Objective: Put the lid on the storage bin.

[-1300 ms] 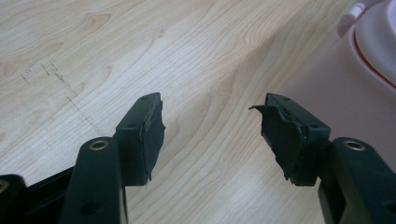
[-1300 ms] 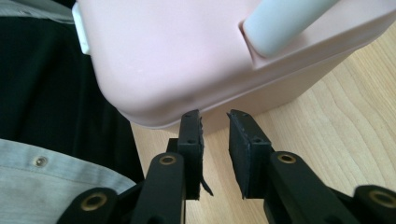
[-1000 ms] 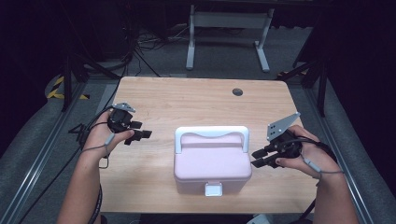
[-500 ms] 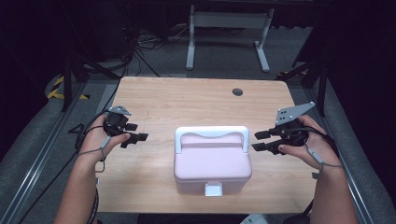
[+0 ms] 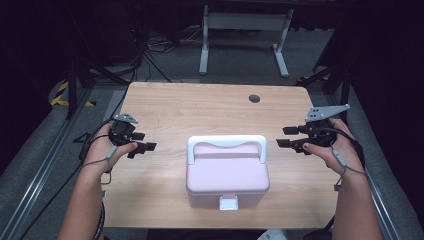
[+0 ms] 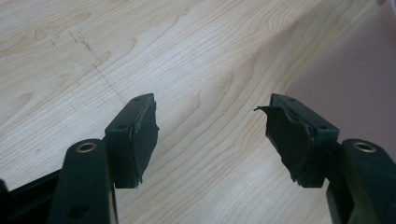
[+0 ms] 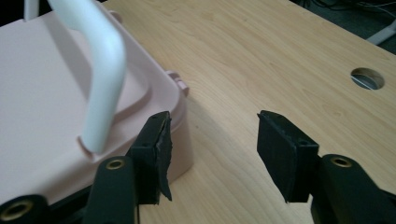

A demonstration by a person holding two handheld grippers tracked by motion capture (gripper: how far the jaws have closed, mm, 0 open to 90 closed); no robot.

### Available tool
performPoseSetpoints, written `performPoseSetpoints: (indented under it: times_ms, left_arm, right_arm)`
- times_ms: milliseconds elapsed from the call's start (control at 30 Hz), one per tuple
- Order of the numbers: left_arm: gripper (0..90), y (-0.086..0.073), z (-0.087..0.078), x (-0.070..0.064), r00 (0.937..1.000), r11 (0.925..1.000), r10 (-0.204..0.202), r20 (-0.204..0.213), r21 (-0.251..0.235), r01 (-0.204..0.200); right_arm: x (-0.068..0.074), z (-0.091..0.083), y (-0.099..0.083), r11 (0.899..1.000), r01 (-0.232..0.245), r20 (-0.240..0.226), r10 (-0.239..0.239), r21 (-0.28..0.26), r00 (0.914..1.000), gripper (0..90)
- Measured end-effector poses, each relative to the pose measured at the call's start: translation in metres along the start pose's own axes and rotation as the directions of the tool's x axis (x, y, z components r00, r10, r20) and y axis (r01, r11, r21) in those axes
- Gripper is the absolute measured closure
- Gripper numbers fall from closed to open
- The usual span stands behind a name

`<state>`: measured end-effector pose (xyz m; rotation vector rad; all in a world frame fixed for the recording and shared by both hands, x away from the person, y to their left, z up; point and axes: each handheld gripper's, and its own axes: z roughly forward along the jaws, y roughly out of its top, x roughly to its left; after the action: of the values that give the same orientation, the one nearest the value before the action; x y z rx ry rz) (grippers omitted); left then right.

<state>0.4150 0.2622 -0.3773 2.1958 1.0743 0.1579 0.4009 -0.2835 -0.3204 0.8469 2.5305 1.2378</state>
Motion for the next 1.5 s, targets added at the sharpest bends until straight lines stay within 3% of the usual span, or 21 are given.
performPoseSetpoints:
  times_ms: [100,333,767,1000,1133,1167,1333,1500]
  left_arm:
    - [34.3,-0.001,0.004,0.003,1.0000,0.9999,-0.008,0.005,0.008,0.008]
    - [34.2,-0.004,0.006,0.007,0.9998,0.9997,-0.020,-0.001,0.015,0.020]
    - [33.9,-0.010,0.014,0.019,0.9986,0.9977,-0.054,-0.001,0.042,0.054]
    - [33.8,-0.012,0.018,0.023,0.9971,0.9958,-0.075,0.000,0.052,0.075]
    - [33.7,-0.012,0.020,0.025,0.9968,0.9955,-0.080,-0.003,0.051,0.080]
    - [33.7,-0.013,0.020,0.026,0.9963,0.9949,-0.085,0.000,0.054,0.085]
    - [33.7,-0.012,0.024,0.026,0.9967,0.9953,-0.081,0.001,0.054,0.081]
    - [35.4,-0.010,0.026,0.024,0.9944,0.9940,-0.101,0.031,0.044,0.100]
  right_arm:
    - [-0.010,0.005,-0.006,0.999,-0.036,0.021,0.036,0.013,0.9991,41.4]
    - [-0.030,0.017,-0.018,0.997,-0.064,0.048,0.062,0.042,0.9970,40.2]
    - [-0.051,0.040,-0.039,0.985,-0.117,0.095,0.105,0.130,0.9900,39.5]
    - [-0.057,0.049,-0.045,0.981,-0.127,0.114,0.111,0.149,0.9873,37.3]
    - [-0.062,0.053,-0.050,0.972,-0.158,0.142,0.134,0.175,0.9808,34.5]
    - [-0.064,0.056,-0.053,0.964,-0.170,0.161,0.138,0.204,0.9772,34.4]
    - [-0.065,0.059,-0.057,0.953,-0.190,0.173,0.152,0.234,0.9731,34.0]
    - [-0.063,0.059,-0.056,0.953,-0.195,0.168,0.158,0.232,0.9730,33.3]
